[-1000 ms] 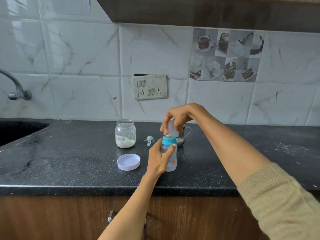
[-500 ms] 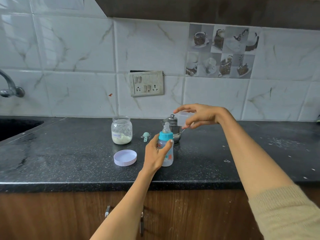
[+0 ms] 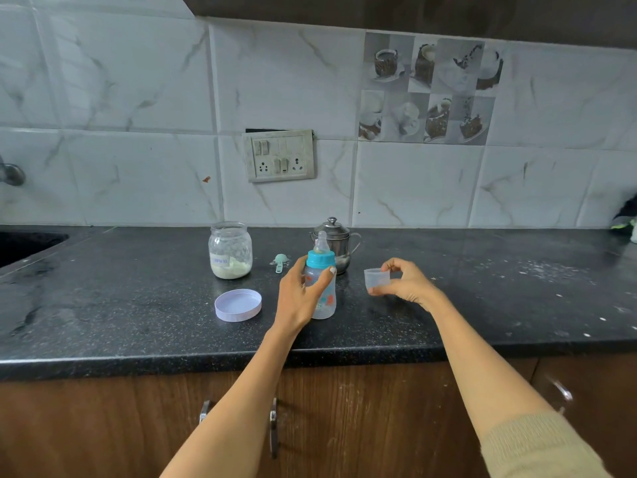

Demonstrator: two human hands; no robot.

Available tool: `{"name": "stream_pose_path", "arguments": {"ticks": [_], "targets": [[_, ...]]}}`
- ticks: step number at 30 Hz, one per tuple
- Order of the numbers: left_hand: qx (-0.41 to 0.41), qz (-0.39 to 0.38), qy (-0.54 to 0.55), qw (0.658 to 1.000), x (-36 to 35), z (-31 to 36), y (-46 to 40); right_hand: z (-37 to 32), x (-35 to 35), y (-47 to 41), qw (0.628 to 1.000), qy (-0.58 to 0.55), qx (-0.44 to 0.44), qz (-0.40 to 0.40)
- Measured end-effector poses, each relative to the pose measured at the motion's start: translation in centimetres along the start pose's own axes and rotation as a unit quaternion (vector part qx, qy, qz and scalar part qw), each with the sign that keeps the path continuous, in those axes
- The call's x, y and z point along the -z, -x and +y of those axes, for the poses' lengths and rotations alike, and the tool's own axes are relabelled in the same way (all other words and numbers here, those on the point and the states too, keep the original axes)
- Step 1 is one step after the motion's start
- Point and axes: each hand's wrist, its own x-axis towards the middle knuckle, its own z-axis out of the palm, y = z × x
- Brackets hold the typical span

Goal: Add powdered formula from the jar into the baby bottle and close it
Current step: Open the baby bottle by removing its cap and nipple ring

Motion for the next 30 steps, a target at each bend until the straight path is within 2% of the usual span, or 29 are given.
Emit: {"name": "stream_pose_path", "arguments": {"ticks": [6,8,11,12,13,15,17,19,21,24,27,30], "targets": [[0.0,-0.01,0.004,1.0,-0.1,-0.1,-0.1,0.7,-1.1,0.0,0.999,-0.022,0.024,0.012],[0.001,-0.014,0.006,1.0,0.0,-0.1,0.0,0.4,-1.2,0.4,1.0,0.01,0.02,0.018],[0.003,-0.017,0.008,1.0,0.0,-0.2,-0.1,-1.8,-0.4,0.9,0.993,0.095,0.024,0.071],[0.005,-0.017,0.011,1.0,-0.1,-0.2,-0.1,-3.3,0.1,1.1,0.989,0.135,0.032,0.06],[0.006,-0.017,0.014,1.0,-0.1,-0.2,-0.1,-5.1,0.6,1.4,0.986,0.162,0.045,0.014],[0.007,-0.014,0.019,1.0,0.0,-0.2,0.0,-9.3,1.0,1.9,0.971,0.184,0.075,-0.132],[0.008,-0.012,0.024,1.0,0.1,0.0,0.0,-13.1,0.3,2.1,0.95,0.198,0.108,-0.216],[0.008,-0.013,0.034,0.999,0.1,0.3,0.2,-15.9,-1.1,1.8,0.937,0.239,0.124,-0.221],[0.007,-0.012,0.031,0.999,0.1,0.4,0.2,-17.6,-2.5,1.3,0.912,0.333,0.117,-0.211],[0.017,-0.008,0.038,0.999,0.1,0.2,0.1,-18.6,-3.9,0.3,0.878,0.412,0.055,-0.238],[0.018,-0.003,0.041,0.999,0.0,-0.1,0.0,-18.8,-4.2,-0.2,0.874,0.408,0.016,-0.261],[0.013,0.0,0.029,1.0,0.0,-0.1,-0.1,-18.9,-4.1,-0.3,0.878,0.392,0.033,-0.274]]}}
